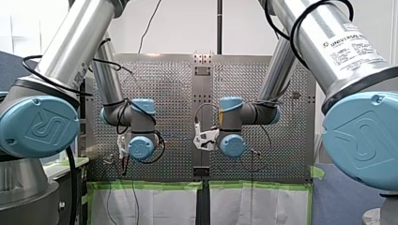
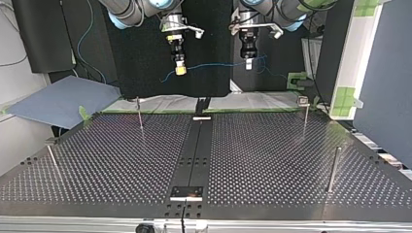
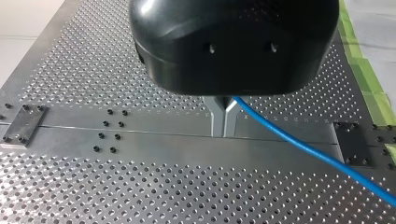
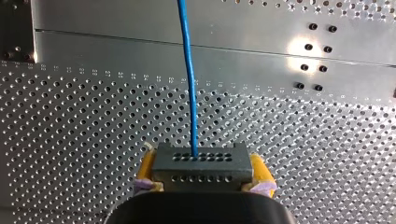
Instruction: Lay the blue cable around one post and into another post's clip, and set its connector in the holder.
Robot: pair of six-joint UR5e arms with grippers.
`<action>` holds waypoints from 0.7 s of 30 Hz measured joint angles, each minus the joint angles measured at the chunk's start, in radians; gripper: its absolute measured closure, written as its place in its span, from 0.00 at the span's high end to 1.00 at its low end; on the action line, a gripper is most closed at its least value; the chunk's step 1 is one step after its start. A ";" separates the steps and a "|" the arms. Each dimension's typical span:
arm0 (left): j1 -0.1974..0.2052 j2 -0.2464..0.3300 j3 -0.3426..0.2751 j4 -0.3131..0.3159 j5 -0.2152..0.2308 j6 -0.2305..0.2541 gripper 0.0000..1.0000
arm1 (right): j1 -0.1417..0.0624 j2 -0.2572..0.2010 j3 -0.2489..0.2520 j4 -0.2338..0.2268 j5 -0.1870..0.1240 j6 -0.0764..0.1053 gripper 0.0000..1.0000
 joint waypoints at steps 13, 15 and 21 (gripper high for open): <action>0.000 0.000 0.001 0.001 0.000 0.000 0.01 | 0.007 0.001 0.002 0.006 -0.002 -0.001 0.00; 0.000 0.000 0.001 0.001 0.000 0.000 0.01 | 0.020 0.002 0.003 0.018 -0.004 -0.001 0.00; 0.000 0.000 0.002 0.002 0.000 0.000 0.01 | 0.037 0.003 0.003 0.033 -0.005 -0.001 0.00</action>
